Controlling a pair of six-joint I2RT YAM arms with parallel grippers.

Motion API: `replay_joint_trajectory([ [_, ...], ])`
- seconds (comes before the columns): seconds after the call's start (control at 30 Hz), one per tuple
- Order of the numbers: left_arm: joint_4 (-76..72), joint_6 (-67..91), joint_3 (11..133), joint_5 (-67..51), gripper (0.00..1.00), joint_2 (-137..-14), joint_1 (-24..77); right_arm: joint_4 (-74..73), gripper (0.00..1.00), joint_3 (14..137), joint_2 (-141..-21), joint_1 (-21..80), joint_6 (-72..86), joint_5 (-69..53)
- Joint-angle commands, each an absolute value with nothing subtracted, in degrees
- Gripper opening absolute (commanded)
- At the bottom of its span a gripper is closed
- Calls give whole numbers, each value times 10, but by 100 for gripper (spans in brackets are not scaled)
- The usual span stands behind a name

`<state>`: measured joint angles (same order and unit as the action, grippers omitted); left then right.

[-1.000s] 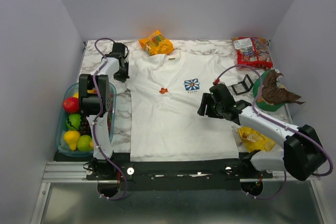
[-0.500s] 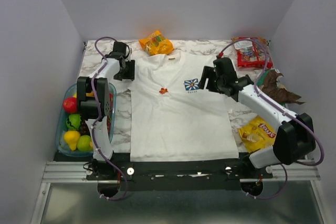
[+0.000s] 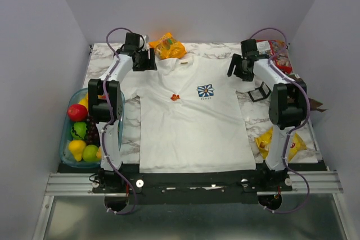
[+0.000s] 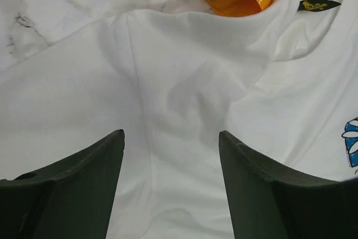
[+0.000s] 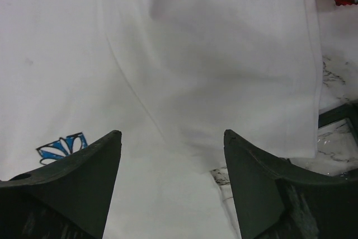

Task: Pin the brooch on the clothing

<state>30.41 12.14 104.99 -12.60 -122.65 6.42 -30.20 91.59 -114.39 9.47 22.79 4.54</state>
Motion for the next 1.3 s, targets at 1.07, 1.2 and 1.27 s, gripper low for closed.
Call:
replay_joint_trajectory([
  [1.07,276,214,1042,-235,71,-1348,4,-563,52,1347,-1460,40,67,-11],
  [1.2,276,213,1035,-230,70,-1347,4,-548,37,1324,-1457,40,58,-3],
  [1.27,275,213,1034,-229,70,-1346,4,-535,20,1316,-1448,40,57,14],
])
